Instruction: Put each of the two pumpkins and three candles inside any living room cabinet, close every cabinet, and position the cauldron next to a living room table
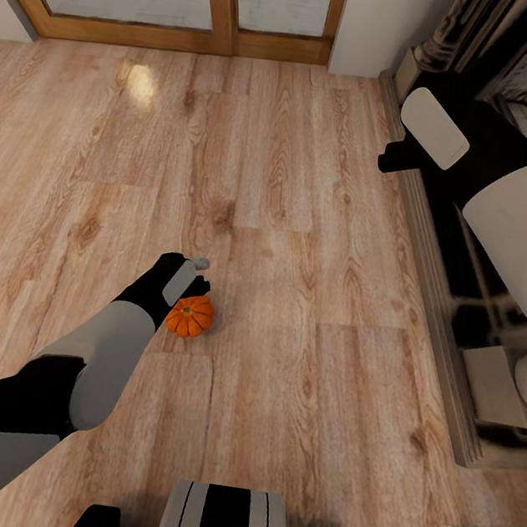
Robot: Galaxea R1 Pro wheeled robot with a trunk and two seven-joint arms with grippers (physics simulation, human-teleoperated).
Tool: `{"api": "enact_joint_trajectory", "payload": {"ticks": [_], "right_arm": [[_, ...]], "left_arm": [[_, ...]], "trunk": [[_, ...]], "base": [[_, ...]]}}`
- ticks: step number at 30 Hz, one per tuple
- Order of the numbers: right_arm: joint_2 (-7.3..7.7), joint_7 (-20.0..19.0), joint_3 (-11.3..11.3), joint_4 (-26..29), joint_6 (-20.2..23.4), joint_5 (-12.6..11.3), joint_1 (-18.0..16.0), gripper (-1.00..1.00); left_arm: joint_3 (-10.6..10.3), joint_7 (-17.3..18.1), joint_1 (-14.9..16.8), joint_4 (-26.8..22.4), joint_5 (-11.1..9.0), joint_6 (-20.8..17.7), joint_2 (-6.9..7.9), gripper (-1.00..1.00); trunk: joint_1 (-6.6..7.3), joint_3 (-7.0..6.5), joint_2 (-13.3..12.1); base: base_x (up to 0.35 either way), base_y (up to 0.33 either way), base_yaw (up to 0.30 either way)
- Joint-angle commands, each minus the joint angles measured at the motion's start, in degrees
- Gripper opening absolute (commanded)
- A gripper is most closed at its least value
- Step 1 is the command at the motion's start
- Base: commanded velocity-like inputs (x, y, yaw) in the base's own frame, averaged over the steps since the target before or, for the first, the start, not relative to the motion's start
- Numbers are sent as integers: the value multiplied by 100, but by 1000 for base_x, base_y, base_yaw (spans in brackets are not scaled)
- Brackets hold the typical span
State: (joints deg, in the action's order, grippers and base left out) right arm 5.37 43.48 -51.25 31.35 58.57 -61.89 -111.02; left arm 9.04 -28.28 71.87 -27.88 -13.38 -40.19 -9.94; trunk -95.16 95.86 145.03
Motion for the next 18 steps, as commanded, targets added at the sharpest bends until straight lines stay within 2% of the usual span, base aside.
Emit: {"api": "enact_joint_trajectory", "payload": {"ticks": [1, 11, 18], "right_arm": [[10, 46, -44, 11, 14, -60, -6, 100], [10, 46, -43, 11, 14, -68, -2, 100], [8, 46, -49, 11, 14, -69, -4, 100]], "left_arm": [[19, -51, 2, -8, -60, -6, -5, 100], [19, -63, 2, 69, -67, -6, -5, 100], [19, -69, 2, 318, -56, 10, -5, 100]], "trunk": [[1, 4, 1], [1, 4, 1], [1, 4, 1]], "base": [[0, 0, 0], [0, 0, 0], [0, 0, 0]]}}
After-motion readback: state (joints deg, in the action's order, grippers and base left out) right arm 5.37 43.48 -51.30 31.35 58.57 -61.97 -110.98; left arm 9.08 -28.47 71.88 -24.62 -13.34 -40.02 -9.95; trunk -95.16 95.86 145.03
